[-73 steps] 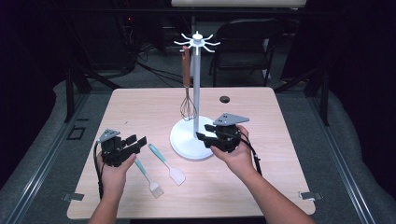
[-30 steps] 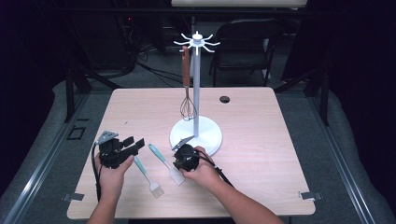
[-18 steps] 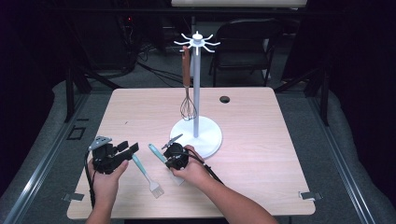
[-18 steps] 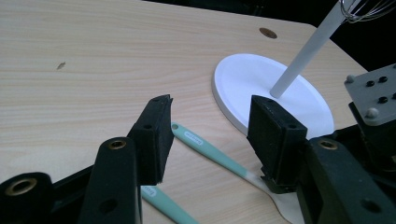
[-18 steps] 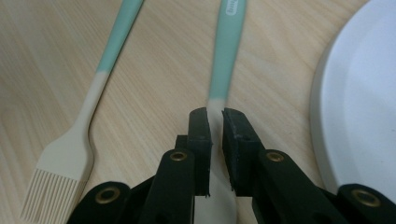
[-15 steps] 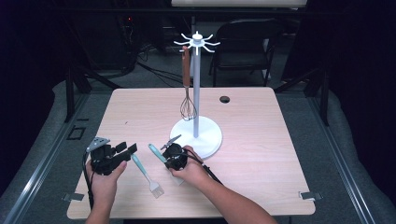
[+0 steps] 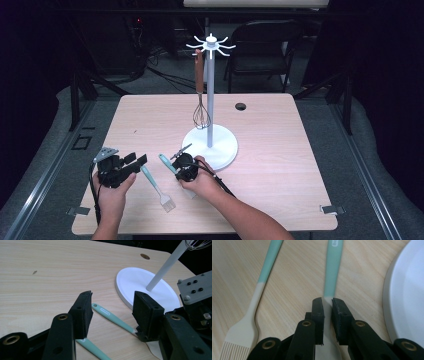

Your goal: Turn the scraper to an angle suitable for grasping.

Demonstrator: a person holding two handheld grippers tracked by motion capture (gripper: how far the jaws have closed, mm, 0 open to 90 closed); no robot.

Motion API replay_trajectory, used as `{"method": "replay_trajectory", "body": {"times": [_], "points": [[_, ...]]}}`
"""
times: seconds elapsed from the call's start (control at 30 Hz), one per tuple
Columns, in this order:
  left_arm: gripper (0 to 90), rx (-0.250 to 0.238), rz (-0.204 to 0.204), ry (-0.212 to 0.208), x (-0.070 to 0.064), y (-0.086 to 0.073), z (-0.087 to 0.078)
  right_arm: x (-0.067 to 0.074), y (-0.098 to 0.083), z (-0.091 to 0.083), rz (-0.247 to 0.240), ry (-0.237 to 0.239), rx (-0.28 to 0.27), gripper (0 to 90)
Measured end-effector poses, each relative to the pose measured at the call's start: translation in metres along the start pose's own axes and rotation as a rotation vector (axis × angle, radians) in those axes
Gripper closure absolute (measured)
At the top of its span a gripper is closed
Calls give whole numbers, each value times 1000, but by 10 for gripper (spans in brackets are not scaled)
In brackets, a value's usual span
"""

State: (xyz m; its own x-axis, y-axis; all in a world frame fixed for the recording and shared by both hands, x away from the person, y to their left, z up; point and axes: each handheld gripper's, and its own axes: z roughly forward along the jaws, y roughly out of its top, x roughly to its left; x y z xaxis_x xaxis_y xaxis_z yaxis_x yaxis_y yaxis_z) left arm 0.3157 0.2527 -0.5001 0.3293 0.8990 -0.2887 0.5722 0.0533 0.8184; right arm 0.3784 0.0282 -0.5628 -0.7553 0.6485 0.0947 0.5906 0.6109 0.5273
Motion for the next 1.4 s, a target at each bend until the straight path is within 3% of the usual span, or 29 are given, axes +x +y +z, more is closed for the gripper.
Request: {"method": "replay_trajectory", "body": {"times": [0.1,0.2,0.33,0.4,0.53,0.73,0.97,1.13,1.4], "points": [[495,1,1,-4,0,1,2,1,0,1,14,-5,-6,801],[494,3,4,-10,-1,2,4,1,1,0,-5,-15,11,805],[493,4,4,-13,-3,2,6,-3,-8,-6,9,-5,4,810],[492,6,6,-17,-3,2,8,-8,-17,-14,-5,-4,21,811],[493,20,12,-25,-7,1,11,-18,-42,-30,9,19,14,811],[492,41,29,-40,-16,-2,19,-29,-84,-57,-6,34,3,811],[492,72,58,-67,-29,-5,29,-35,-127,-84,-38,15,-8,810],[491,84,70,-77,-35,-7,33,-44,-146,-98,-84,2,-2,810],[491,96,78,-83,-38,-9,36,-57,-163,-110,-64,-5,-2,810]]}}
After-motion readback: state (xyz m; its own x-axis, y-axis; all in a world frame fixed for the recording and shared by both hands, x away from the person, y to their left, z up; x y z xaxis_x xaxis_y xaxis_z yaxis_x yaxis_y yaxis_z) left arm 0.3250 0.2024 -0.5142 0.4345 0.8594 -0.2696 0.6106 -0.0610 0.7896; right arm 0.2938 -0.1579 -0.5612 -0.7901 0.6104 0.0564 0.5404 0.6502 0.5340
